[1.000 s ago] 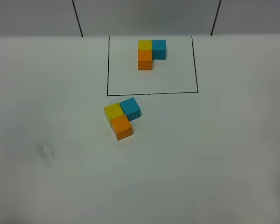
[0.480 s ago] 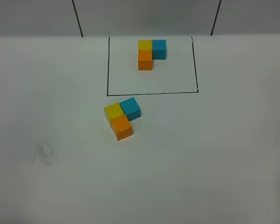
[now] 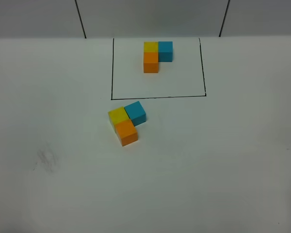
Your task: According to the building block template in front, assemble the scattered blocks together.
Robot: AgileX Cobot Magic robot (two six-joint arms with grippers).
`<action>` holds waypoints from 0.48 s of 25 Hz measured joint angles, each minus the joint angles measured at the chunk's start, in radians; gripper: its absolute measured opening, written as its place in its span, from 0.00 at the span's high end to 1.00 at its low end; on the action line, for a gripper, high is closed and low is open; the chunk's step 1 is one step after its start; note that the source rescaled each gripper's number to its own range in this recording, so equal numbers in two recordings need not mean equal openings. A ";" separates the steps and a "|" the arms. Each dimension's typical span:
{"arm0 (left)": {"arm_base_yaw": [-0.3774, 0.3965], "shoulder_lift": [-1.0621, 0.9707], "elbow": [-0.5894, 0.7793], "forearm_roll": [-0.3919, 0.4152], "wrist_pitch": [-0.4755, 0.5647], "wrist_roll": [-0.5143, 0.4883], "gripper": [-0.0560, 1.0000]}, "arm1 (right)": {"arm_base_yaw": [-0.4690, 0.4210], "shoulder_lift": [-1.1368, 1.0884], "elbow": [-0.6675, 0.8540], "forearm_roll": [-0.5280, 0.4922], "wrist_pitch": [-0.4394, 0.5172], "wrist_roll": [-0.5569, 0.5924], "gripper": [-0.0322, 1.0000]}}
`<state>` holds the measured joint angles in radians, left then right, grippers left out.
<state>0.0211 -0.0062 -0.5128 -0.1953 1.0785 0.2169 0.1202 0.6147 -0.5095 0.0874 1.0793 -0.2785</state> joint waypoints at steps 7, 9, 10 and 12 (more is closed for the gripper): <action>0.000 0.000 0.000 0.000 0.000 0.000 0.94 | -0.101 -0.068 0.000 0.048 0.002 -0.019 0.96; 0.000 0.000 0.000 0.000 0.000 0.000 0.94 | -0.125 -0.099 0.000 0.049 0.003 -0.023 0.96; 0.000 0.000 0.000 0.000 0.000 0.000 0.94 | -0.137 -0.120 0.000 0.049 0.003 -0.023 0.96; 0.000 0.000 0.000 0.000 0.000 0.000 0.94 | -0.162 -0.166 0.000 0.045 0.004 -0.018 0.96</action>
<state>0.0211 -0.0062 -0.5128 -0.1953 1.0785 0.2169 -0.0416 0.4488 -0.5095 0.1321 1.0833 -0.2970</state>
